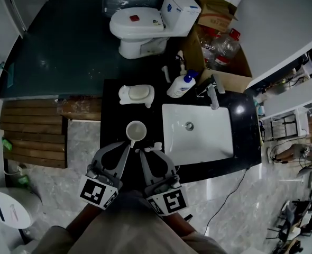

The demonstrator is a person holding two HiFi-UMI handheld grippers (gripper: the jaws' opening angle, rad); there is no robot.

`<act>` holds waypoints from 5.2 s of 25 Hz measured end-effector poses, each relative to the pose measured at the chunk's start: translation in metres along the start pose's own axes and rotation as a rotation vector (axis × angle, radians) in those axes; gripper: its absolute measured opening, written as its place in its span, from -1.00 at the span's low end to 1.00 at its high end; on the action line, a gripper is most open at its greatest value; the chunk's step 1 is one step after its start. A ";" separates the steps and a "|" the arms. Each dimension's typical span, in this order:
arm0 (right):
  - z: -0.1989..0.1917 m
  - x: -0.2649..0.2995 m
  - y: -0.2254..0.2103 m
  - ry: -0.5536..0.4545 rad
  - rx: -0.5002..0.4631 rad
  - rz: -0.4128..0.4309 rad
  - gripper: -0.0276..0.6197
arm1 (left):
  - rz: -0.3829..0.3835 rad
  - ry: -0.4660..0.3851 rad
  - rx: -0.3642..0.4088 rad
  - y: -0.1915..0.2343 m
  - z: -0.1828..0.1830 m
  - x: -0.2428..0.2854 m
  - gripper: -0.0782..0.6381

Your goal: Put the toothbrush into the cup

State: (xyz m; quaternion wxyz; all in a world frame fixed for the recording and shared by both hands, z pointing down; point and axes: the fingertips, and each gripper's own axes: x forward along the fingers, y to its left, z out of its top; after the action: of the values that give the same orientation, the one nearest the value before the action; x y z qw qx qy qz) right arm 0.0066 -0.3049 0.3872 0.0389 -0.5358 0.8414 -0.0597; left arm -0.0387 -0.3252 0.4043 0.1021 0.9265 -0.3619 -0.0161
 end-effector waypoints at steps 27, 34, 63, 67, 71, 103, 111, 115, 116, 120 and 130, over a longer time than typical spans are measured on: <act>-0.018 0.041 -0.036 0.037 -0.005 0.003 -0.78 | 0.041 0.034 -0.049 0.011 -0.015 0.014 -0.76; -0.029 0.049 -0.036 0.059 -0.026 0.005 -0.78 | 0.051 0.043 -0.058 0.015 -0.017 0.014 -0.76; -0.106 0.067 -0.052 0.187 -0.010 -0.010 -0.78 | 0.094 0.059 -0.072 0.019 -0.026 0.009 -0.76; -0.113 0.069 -0.054 0.197 -0.017 -0.022 -0.78 | 0.102 0.052 -0.083 0.022 -0.026 0.007 -0.76; -0.117 0.069 -0.055 0.209 -0.027 -0.043 -0.78 | 0.118 0.053 -0.089 0.026 -0.027 0.004 -0.76; -0.127 0.065 -0.059 0.242 -0.001 -0.062 -0.74 | 0.099 0.063 -0.100 0.025 -0.031 0.000 -0.76; -0.113 0.056 -0.058 0.230 -0.012 -0.071 -0.74 | 0.083 0.058 -0.114 0.024 -0.030 0.001 -0.76; -0.105 0.050 -0.057 0.217 -0.014 -0.077 -0.74 | 0.070 0.054 -0.113 0.022 -0.029 0.001 -0.76; -0.103 0.049 -0.056 0.213 -0.015 -0.076 -0.74 | 0.067 0.053 -0.112 0.021 -0.028 0.000 -0.76; -0.089 0.045 -0.051 0.187 -0.042 -0.066 -0.76 | 0.057 0.051 -0.109 0.019 -0.028 -0.001 -0.76; -0.068 0.028 -0.044 0.151 -0.080 -0.076 -0.81 | 0.023 0.037 -0.129 0.015 -0.022 -0.001 -0.76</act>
State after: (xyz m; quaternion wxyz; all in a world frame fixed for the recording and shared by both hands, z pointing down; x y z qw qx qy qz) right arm 0.0253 -0.3447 0.4606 -0.0483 -0.5626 0.8226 -0.0678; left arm -0.0474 -0.3316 0.4291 0.1681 0.9139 -0.3689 -0.0212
